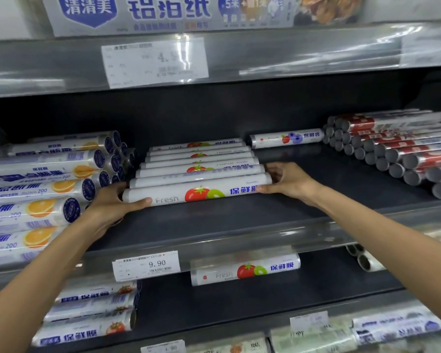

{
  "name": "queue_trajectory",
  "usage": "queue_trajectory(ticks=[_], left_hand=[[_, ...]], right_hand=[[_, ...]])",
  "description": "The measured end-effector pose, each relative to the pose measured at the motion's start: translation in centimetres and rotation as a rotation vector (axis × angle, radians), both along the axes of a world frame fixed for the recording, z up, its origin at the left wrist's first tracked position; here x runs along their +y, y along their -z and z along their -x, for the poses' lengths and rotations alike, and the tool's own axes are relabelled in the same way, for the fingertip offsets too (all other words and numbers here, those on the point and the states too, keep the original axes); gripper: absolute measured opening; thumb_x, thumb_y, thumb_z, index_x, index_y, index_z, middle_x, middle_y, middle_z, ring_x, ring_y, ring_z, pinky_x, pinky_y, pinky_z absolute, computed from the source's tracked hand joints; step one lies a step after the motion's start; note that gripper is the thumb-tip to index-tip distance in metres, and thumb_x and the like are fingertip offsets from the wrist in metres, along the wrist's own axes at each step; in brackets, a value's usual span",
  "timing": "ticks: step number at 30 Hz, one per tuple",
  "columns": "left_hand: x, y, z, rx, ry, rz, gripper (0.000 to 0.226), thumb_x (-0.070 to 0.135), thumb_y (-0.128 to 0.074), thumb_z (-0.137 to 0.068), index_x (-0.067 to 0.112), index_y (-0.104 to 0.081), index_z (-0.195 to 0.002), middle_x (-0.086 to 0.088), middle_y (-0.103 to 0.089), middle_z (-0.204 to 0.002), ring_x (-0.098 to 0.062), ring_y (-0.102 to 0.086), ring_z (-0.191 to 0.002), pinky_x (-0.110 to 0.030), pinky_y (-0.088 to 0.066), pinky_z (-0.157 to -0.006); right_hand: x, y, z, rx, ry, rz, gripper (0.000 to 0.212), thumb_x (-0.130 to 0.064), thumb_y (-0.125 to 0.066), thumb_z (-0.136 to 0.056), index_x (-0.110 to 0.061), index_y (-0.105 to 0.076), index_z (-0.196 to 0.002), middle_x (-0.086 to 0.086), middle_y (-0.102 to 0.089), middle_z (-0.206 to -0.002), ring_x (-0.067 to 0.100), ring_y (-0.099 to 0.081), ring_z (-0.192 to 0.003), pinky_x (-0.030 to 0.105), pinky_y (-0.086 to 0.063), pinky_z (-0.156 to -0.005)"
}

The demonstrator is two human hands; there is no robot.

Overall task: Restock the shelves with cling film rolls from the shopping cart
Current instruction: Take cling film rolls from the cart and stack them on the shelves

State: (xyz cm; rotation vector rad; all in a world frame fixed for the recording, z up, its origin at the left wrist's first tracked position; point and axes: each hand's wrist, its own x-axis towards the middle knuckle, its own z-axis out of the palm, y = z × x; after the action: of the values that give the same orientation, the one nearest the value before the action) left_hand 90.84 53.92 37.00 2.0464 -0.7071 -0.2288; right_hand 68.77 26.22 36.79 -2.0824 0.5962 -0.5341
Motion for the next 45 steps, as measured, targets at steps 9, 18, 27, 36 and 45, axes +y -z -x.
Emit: queue_trajectory(ticks=[9, 18, 27, 36, 45], left_hand=[[-3.3, 3.1, 22.4, -0.442, 0.342, 0.294, 0.033, 0.029, -0.066, -0.087, 0.029, -0.056, -0.118, 0.018, -0.059, -0.12, 0.003, -0.053, -0.111, -0.012, -0.037, -0.096], [-11.4, 26.5, 53.2, 0.213, 0.99, -0.238, 0.012, 0.035, -0.054, -0.093, 0.036, -0.06, -0.103, 0.03, -0.063, -0.098, 0.014, -0.056, -0.097, -0.013, -0.047, -0.086], [-15.5, 33.0, 66.9, 0.02, 1.302, -0.457, 0.019, 0.035, -0.049, -0.095, 0.026, -0.06, -0.106, 0.004, -0.062, -0.111, 0.005, -0.055, -0.104, -0.005, -0.036, -0.089], [-31.1, 36.0, 76.5, -0.281, 1.738, -0.237, 0.051, 0.047, -0.03, -0.099, 0.011, -0.065, -0.108, -0.001, -0.067, -0.104, -0.005, -0.054, -0.1, -0.006, -0.033, -0.092], [-44.2, 44.7, 85.9, -0.475, 1.983, -0.405, 0.029, 0.024, -0.039, -0.088, 0.016, -0.06, -0.104, -0.005, -0.068, -0.099, -0.018, -0.06, -0.092, -0.028, -0.047, -0.075]], right_hand=[[6.2, 5.1, 24.1, -0.258, 0.272, 0.206, 0.025, -0.022, -0.063, -0.089, -0.016, -0.064, -0.113, -0.011, -0.066, -0.107, 0.001, -0.062, -0.099, 0.013, -0.047, -0.085], [17.4, 27.5, 57.6, 0.004, 0.926, -0.339, 0.013, -0.041, -0.065, -0.085, -0.032, -0.067, -0.093, -0.018, -0.07, -0.096, 0.0, -0.066, -0.086, 0.017, -0.052, -0.076], [23.6, 35.0, 72.4, 0.177, 1.259, -0.546, 0.011, -0.022, -0.062, -0.09, -0.031, -0.063, -0.097, -0.012, -0.068, -0.099, -0.004, -0.061, -0.09, 0.007, -0.046, -0.072], [13.2, 36.3, 78.9, 0.141, 1.429, -0.42, 0.024, -0.043, -0.051, -0.086, -0.026, -0.064, -0.098, -0.021, -0.062, -0.106, -0.007, -0.059, -0.093, 0.005, -0.041, -0.079], [-4.3, 43.9, 84.5, 0.217, 1.434, -0.408, 0.023, -0.018, -0.056, -0.094, -0.009, -0.063, -0.113, 0.005, -0.064, -0.114, 0.02, -0.058, -0.102, 0.026, -0.045, -0.086]])
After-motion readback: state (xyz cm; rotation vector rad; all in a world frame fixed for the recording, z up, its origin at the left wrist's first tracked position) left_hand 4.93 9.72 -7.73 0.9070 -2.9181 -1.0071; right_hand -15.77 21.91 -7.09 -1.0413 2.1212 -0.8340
